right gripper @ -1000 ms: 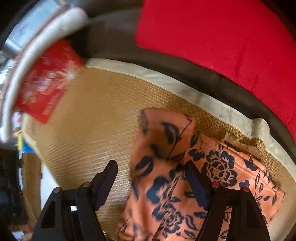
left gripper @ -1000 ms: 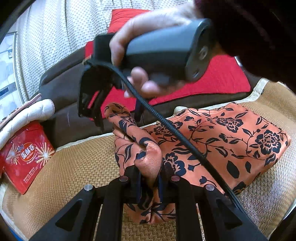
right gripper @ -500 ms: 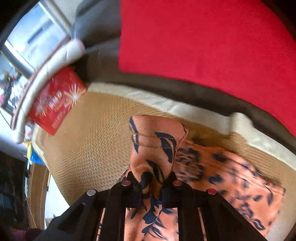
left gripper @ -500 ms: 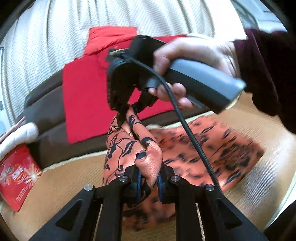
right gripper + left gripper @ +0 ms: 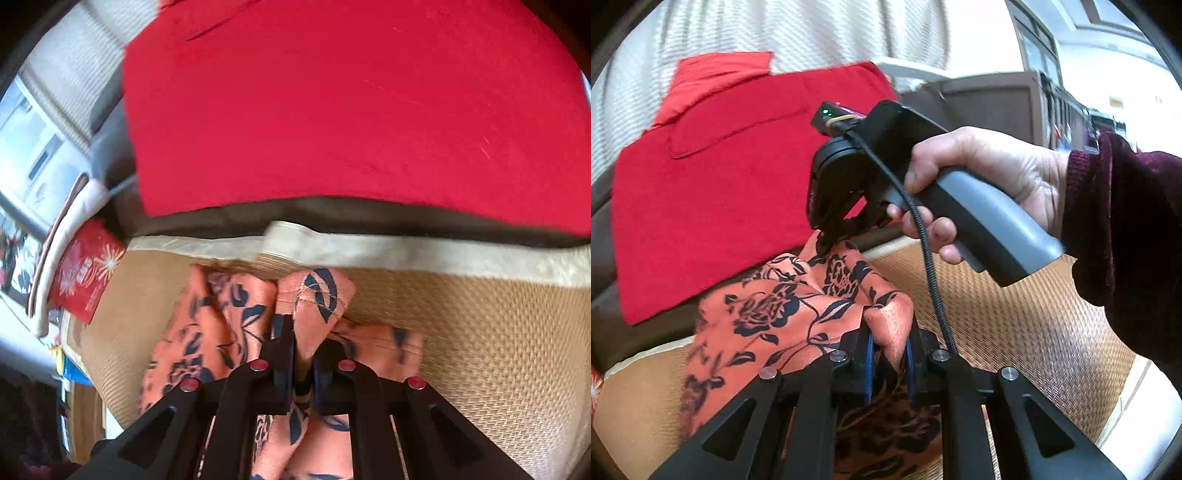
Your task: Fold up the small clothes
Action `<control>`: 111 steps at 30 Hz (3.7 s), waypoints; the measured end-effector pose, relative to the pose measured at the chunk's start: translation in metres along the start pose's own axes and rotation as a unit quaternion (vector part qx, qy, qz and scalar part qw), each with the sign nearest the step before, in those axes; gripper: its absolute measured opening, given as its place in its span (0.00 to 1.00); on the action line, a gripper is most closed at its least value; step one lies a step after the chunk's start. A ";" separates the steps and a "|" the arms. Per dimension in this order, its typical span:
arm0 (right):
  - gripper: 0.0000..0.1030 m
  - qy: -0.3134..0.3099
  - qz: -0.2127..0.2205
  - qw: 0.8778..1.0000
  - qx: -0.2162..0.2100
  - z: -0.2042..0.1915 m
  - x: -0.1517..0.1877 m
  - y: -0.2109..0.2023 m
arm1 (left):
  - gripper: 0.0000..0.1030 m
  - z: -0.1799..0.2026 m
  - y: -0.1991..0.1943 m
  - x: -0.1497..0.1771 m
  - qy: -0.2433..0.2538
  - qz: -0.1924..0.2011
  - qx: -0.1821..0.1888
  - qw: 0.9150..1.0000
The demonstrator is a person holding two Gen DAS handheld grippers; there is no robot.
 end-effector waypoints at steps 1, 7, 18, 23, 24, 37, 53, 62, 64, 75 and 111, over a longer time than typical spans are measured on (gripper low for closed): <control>0.07 0.007 -0.002 1.000 0.000 0.009 0.004 0.003 | 0.13 0.002 0.004 0.002 0.002 -0.007 0.003 1.000; 0.08 0.055 -0.027 0.998 -0.015 0.043 0.033 0.027 | 0.21 -0.007 -0.003 0.018 0.006 -0.060 0.049 0.997; 0.13 0.053 0.023 0.998 -0.008 0.006 0.056 -0.066 | 0.63 -0.147 -0.097 0.011 -0.092 0.014 -0.032 0.995; 0.13 0.025 0.027 0.999 -0.025 -0.048 0.082 -0.068 | 0.62 -0.190 -0.072 0.051 -0.144 -0.058 -0.066 0.986; 0.13 0.025 0.022 0.999 -0.029 -0.058 0.091 -0.064 | 0.62 -0.185 -0.069 0.060 -0.140 -0.070 -0.055 0.986; 0.13 0.030 -0.027 0.999 0.022 -0.075 0.131 -0.034 | 0.63 -0.173 -0.048 0.083 -0.118 -0.140 -0.044 0.982; 0.11 0.082 -0.041 0.995 0.042 -0.067 0.036 0.082 | 0.64 -0.170 -0.046 0.076 -0.106 -0.136 -0.055 0.984; 0.13 0.030 0.005 0.999 -0.036 -0.115 0.018 0.053 | 0.66 -0.167 -0.048 0.077 -0.097 -0.133 -0.061 0.985; 0.13 0.020 -0.008 0.999 -0.037 -0.125 0.017 0.068 | 0.66 -0.166 -0.048 0.077 -0.097 -0.133 -0.061 0.985; 0.11 0.076 -0.018 0.995 -0.064 -0.108 0.032 0.090 | 0.71 -0.170 -0.050 0.076 -0.111 -0.142 -0.061 0.982; 0.11 0.113 0.062 0.991 0.033 -0.055 0.103 0.016 | 0.92 -0.174 -0.039 0.073 -0.112 -0.137 -0.111 0.978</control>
Point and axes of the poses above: each gripper's, at about its wrist camera, not at the fingertips, and y roughly the way its jaws point, z to its right, x to its underside, the point moved 3 cm from there along y, roughly the way its jaws point, and after that the axes turned 3 degrees about z, right-handed, at the moved point
